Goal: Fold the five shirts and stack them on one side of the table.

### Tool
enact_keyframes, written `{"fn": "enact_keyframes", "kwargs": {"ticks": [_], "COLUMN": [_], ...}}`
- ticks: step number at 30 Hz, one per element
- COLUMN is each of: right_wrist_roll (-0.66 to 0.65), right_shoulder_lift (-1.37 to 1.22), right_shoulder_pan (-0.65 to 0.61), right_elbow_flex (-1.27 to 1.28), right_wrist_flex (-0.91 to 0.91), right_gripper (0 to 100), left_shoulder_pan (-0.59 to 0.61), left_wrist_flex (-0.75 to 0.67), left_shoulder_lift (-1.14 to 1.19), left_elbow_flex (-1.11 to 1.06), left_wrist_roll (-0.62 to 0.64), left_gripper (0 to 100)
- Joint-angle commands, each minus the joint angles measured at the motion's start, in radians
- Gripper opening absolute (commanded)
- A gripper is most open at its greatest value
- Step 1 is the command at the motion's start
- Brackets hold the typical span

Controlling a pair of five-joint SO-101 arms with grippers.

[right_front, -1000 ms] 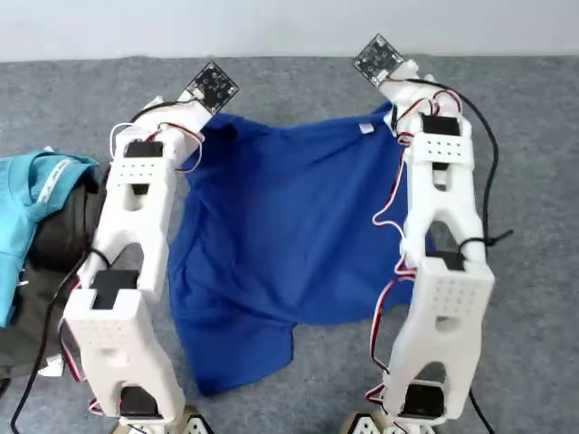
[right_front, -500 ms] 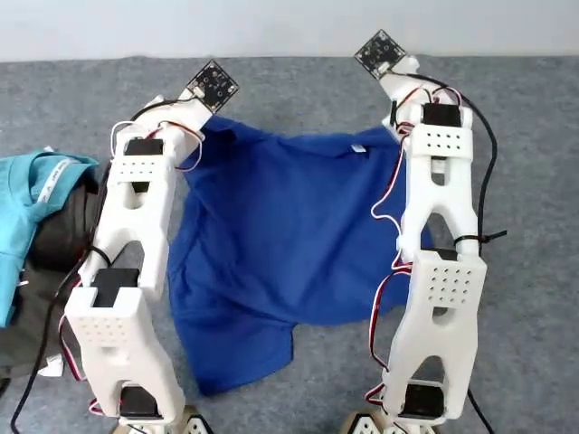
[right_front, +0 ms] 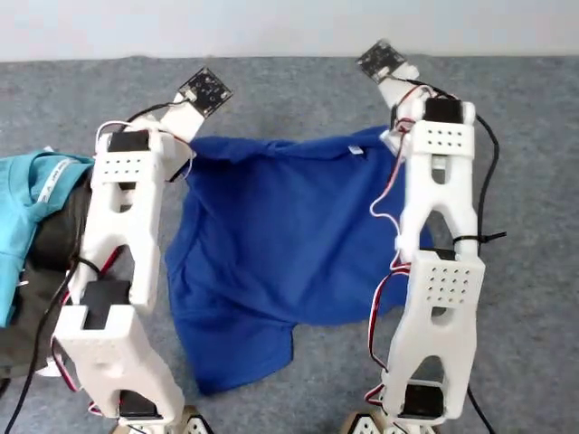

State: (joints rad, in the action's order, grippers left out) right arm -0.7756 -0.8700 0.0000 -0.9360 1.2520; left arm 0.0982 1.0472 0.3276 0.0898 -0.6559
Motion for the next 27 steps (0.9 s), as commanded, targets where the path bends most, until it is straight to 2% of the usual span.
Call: {"fn": "enact_keyframes", "kwargs": {"ticks": [1, 8, 12, 18, 27], "right_wrist_roll": [-0.021, -0.018, -0.018, 0.06, 0.095], "right_shoulder_lift": [-0.039, -0.094, -0.094, -0.093, 0.133], "right_shoulder_pan": [-0.042, -0.107, -0.111, -0.108, -0.114], "right_elbow_flex": [-0.052, -0.052, -0.052, -0.049, 0.146], "right_wrist_flex": [-0.001, 0.211, 0.318, 0.547, 0.547], "right_gripper": [16.7, 3.3, 1.8, 1.8, 0.9], "left_shoulder_pan": [-0.003, -0.005, -0.005, 0.031, 0.068], "left_wrist_flex": [0.041, 0.077, 0.137, 0.16, 0.16], "left_shoulder_lift": [-0.08, -0.084, -0.084, -0.086, -0.144], "left_elbow_flex": [0.039, 0.039, 0.042, 0.044, 0.042], "left_wrist_roll": [0.009, 0.061, 0.072, 0.074, 0.074], "left_gripper": [1, 1, 1, 1, 1]}}
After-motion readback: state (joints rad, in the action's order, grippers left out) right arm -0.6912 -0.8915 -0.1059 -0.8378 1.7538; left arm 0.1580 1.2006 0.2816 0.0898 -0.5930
